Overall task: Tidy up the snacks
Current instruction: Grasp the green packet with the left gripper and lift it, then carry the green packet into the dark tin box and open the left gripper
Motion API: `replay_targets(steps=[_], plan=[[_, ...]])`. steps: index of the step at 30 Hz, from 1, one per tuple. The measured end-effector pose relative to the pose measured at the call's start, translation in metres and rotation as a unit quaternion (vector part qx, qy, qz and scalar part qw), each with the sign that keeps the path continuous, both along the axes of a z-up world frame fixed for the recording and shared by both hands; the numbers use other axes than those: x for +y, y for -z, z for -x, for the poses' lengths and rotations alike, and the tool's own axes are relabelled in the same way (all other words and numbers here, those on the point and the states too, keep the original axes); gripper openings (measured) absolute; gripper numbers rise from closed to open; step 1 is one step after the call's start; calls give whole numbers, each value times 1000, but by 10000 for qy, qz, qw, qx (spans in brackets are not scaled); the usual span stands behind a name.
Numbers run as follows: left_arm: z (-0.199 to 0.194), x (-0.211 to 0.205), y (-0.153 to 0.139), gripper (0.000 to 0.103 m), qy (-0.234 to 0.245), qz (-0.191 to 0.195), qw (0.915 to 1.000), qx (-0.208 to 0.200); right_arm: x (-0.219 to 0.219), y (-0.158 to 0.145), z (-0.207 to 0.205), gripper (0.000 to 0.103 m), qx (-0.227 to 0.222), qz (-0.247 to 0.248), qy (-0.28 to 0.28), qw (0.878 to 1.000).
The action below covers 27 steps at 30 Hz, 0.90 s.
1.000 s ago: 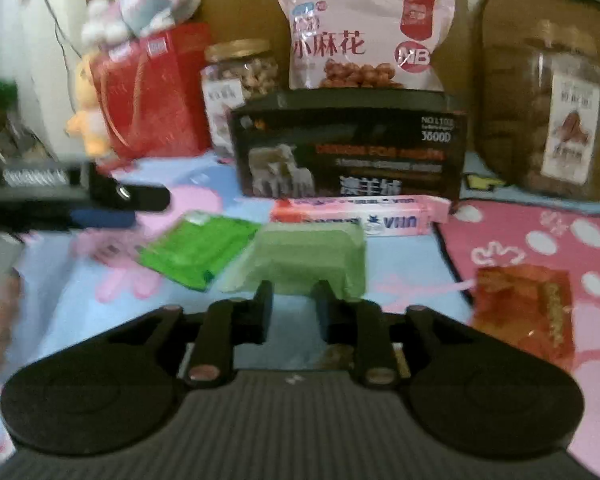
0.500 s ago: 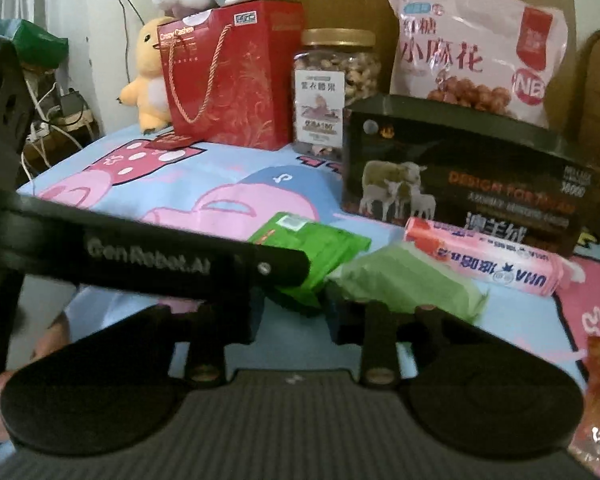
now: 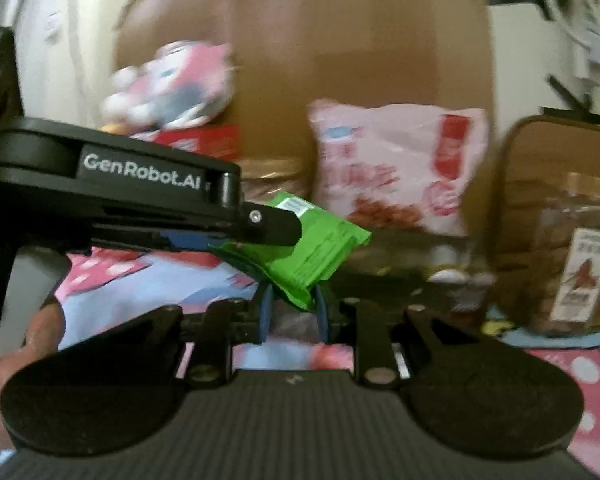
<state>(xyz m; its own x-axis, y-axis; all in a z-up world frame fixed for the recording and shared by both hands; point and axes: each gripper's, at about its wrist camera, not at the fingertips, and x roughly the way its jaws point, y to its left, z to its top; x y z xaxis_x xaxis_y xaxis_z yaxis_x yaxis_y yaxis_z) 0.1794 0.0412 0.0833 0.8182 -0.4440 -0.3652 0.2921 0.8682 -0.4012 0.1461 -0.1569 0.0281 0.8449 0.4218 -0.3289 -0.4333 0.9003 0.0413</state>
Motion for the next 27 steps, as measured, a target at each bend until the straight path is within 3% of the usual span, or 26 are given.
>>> replay_targets(steps=[5,7,10,12,14,21,24,27], plan=[[-59,-19,21,42,-32,-41,9989,458,-9,1,-49,34,30,244,651,9976],[-51,-14,26,42,-11,9,9987,504,-21,-2,-48,34,103,161,817,9965],[-15,7,23,42,2,329,9992,214,-56,-3,-22,34,78,-283,754,9967],[5,19,24,42,-64,490,9987,129,-82,4,-8,34,291,-649,849,9938],[16,24,31,42,-165,535,9981,269,-104,16,-4,34,649,-1091,914,9877],[11,23,61,44,-220,399,9943,963,-134,44,-23,31,1646,-1952,1276,9584],[5,17,67,45,-212,332,9939,1033,-130,45,-24,29,1736,-2014,1168,9569],[-6,8,73,45,-222,193,9931,1133,-112,41,-30,29,1762,-1678,970,9651]])
